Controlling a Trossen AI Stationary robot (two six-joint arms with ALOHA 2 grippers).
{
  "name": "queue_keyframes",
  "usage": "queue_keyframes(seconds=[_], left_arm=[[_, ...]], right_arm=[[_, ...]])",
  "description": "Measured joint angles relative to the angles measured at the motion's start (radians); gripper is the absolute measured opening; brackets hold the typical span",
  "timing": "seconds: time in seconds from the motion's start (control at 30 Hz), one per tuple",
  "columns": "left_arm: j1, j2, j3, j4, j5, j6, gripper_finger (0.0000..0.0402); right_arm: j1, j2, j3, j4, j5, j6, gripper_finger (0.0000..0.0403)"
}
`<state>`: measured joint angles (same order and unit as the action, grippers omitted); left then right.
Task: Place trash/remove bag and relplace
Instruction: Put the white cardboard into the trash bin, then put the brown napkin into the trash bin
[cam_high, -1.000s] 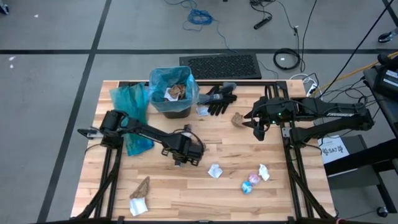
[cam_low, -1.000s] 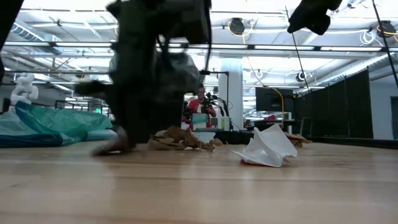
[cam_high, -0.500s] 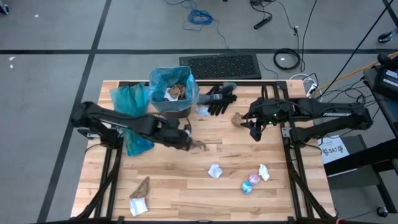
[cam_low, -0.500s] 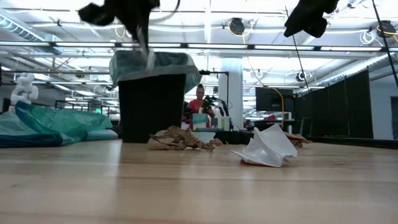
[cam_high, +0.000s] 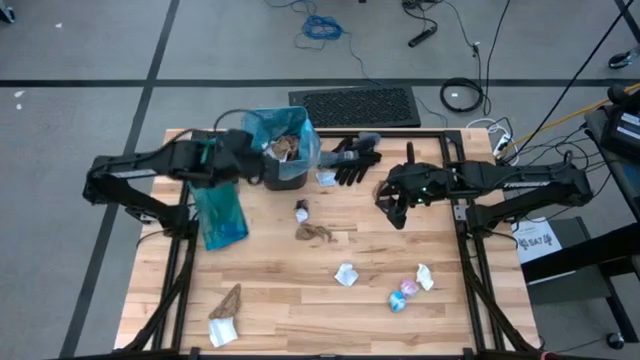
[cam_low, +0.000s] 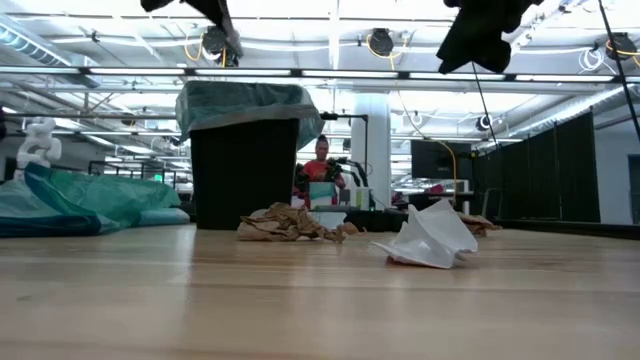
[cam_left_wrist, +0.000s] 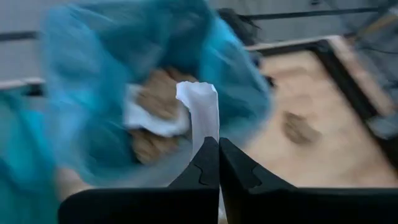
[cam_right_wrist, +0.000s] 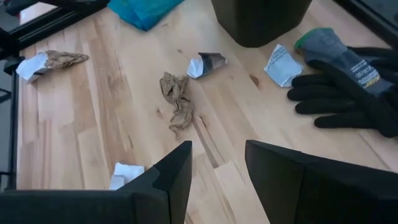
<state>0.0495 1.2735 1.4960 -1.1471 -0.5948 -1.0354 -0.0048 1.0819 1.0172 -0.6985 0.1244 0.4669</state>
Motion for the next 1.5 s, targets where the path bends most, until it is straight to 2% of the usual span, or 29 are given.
queue_keyframes(seconds=[0.23,0.4,0.63,0.77,0.93,1.03,1.13,1.23,1.37,1.5], left_arm=[[0.206,-0.003,0.000,0.028,0.031,0.202,0.0003],[0.306,0.000,0.000,0.055,0.129,0.348,0.0045],[0.354,0.001,0.000,0.050,0.266,0.477,0.0130],[0.333,-0.013,-0.001,-0.022,0.412,0.466,0.0148],[0.160,-0.084,-0.001,-0.100,0.376,0.300,0.0150],[-0.005,-0.126,-0.001,-0.104,0.351,0.101,0.0150],[-0.199,-0.134,-0.001,-0.109,0.273,-0.115,0.0150],[-0.364,-0.084,0.000,-0.153,0.231,-0.310,0.0149],[-0.543,0.037,0.000,-0.207,0.252,-0.580,0.0140],[-0.669,0.177,-0.002,-0.218,0.261,-0.840,0.0134]], right_arm=[[0.000,0.027,0.000,0.012,0.000,0.066,0.0141],[0.000,0.036,0.000,0.066,0.001,0.093,0.0141],[0.000,0.036,0.000,0.119,0.003,0.098,0.0141],[0.000,0.036,0.000,0.121,0.006,0.098,0.0141],[0.000,0.037,0.000,0.122,0.015,0.065,0.0141],[-0.002,0.042,0.000,0.123,0.015,0.008,0.0141],[-0.007,0.052,0.000,0.125,0.009,-0.058,0.0141],[-0.009,0.064,0.000,0.122,0.004,-0.099,0.0141],[-0.009,0.083,0.000,0.119,0.000,-0.134,0.0141],[-0.008,0.098,0.000,0.119,-0.008,-0.147,0.0141]])
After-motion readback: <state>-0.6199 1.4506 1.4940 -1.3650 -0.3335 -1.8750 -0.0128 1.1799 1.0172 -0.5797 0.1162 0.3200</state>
